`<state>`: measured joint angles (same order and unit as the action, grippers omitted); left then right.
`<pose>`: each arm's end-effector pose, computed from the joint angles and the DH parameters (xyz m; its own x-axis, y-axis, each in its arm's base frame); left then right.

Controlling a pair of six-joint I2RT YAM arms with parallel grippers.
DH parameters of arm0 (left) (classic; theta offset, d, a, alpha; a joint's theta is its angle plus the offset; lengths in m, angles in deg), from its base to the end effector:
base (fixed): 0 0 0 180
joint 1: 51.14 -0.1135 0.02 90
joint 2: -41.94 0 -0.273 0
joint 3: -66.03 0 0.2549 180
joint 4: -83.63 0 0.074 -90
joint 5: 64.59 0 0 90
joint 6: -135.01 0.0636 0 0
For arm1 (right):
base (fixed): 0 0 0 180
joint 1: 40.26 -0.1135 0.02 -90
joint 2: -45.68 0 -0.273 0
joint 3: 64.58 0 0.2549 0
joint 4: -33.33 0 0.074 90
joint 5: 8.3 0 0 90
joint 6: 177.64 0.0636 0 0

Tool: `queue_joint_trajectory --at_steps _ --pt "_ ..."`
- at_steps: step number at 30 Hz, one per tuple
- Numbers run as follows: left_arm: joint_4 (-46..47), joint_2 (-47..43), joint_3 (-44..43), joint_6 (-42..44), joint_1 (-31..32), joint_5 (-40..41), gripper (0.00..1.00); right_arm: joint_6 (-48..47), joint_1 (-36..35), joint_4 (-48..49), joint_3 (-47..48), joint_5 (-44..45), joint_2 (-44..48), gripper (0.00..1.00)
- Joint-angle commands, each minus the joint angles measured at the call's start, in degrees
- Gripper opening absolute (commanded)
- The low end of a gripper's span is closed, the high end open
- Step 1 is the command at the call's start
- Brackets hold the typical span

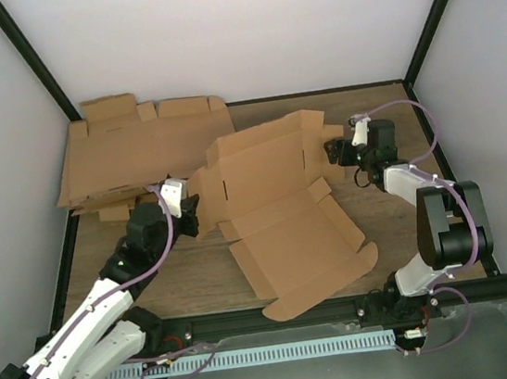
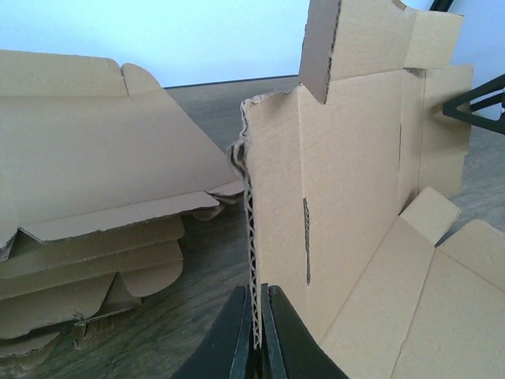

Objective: Fold the paper box

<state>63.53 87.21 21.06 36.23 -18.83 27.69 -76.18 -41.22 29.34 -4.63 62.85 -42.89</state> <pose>0.1803 -0.1110 0.2582 -0.3679 0.0522 -0.9284 0.4517 0.8827 -0.1294 0.3496 0.0264 0.1920 -0.5853 0.1782 -0.7910 -0.1752 0.9247 0.3380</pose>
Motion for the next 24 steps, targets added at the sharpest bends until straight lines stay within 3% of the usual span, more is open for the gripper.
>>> queue_joint_trajectory --at_steps 1,8,10,12,15,19,22,23,24 --pt "1.04 -0.54 0.97 1.57 0.38 -1.10 0.04 -3.23 -0.46 1.82 3.33 -5.71 -0.79 0.73" --pt "1.41 -2.08 1.78 0.69 0.38 -1.34 0.05 -3.70 -0.46 1.93 1.80 -6.37 2.26 0.38" --pt "1.10 -2.39 1.77 -0.27 0.38 -1.08 0.14 -3.99 -0.41 2.69 0.24 -5.41 4.69 0.28" --pt "1.30 -3.18 1.86 -1.07 0.37 -1.49 0.32 -4.53 -0.45 3.65 -1.38 -5.37 7.27 0.17" --pt "1.67 -5.29 2.12 -1.90 0.34 -2.28 0.50 -5.26 -0.54 5.78 -4.08 -6.74 10.44 0.08" --pt "-1.92 -8.18 -2.04 -1.99 0.32 -1.01 0.69 -6.41 -0.98 8.53 -8.04 -7.32 14.45 0.06" --pt "-5.18 -7.51 -7.18 -1.37 0.29 0.13 0.77 -6.55 -1.07 10.73 -10.28 -7.62 16.38 0.04" --pt "-6.27 -6.27 -9.16 -1.26 0.29 0.02 0.80 -6.24 -1.07 10.63 -10.27 -7.19 16.46 0.07" --pt "-7.46 -4.55 -11.35 -1.20 0.15 -0.11 0.83 -5.83 -1.07 9.81 -9.61 -6.20 16.05 0.21"
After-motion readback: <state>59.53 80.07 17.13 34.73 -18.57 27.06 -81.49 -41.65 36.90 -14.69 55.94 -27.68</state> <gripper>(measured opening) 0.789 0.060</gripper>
